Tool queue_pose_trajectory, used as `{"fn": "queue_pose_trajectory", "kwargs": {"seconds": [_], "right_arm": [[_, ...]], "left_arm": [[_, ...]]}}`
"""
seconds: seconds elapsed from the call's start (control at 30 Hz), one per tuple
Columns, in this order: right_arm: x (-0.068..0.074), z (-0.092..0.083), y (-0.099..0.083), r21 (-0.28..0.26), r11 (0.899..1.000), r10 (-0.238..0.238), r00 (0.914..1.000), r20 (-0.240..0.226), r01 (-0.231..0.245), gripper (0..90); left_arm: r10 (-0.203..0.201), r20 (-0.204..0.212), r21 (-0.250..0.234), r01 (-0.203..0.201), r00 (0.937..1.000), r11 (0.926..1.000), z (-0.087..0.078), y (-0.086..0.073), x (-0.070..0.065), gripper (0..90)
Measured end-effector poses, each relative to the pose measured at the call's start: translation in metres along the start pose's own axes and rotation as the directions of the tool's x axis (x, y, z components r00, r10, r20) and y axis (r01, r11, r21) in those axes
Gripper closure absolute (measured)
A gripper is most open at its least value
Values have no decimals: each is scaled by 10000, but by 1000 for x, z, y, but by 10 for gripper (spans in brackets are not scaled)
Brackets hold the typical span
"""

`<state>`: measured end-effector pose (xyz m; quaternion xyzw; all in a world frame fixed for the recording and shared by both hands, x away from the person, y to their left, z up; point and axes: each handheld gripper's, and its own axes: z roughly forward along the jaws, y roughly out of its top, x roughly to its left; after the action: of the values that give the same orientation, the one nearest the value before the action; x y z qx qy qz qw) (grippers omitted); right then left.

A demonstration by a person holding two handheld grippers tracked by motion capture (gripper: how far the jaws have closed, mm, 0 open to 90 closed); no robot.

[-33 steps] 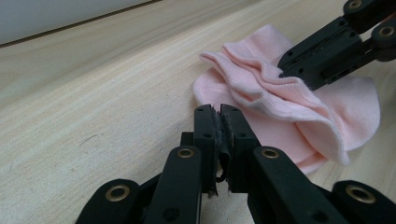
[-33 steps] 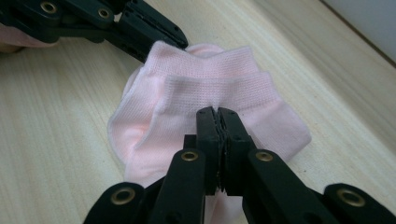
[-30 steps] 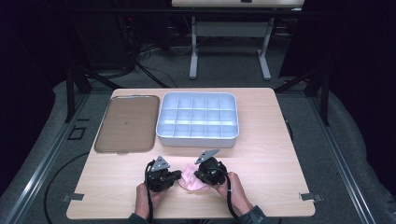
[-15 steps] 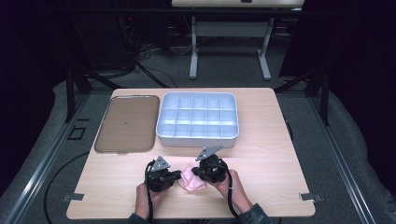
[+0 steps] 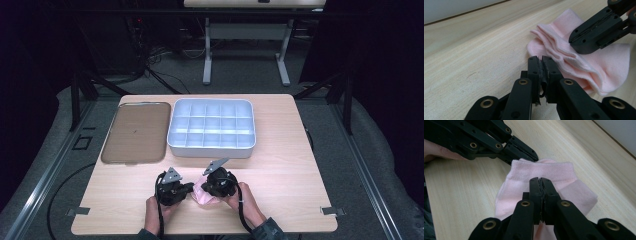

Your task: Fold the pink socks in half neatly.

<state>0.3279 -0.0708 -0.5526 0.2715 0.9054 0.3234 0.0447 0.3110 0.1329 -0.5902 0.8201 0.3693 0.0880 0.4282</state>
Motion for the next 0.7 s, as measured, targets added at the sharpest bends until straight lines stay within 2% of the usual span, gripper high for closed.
{"fn": "queue_pose_trajectory", "kwargs": {"seconds": [0.13,0.5,0.6,0.7], "right_arm": [[2,3,1,-130,9999,-87,9999,78,88,884],[4,9,0,230,9991,-373,9991,209,368,847],[4,9,0,277,9989,-395,9988,275,388,827],[4,10,-1,263,9990,-368,9988,325,360,796]], "left_arm": [[11,-2,3,-11,10000,10000,0,0,0,852],[19,-116,5,-19,9999,10000,-1,0,0,826],[-125,-105,-54,125,9999,9999,-1,0,1,808],[-442,-259,-603,425,9987,9973,-9,-2,1,789]]}}
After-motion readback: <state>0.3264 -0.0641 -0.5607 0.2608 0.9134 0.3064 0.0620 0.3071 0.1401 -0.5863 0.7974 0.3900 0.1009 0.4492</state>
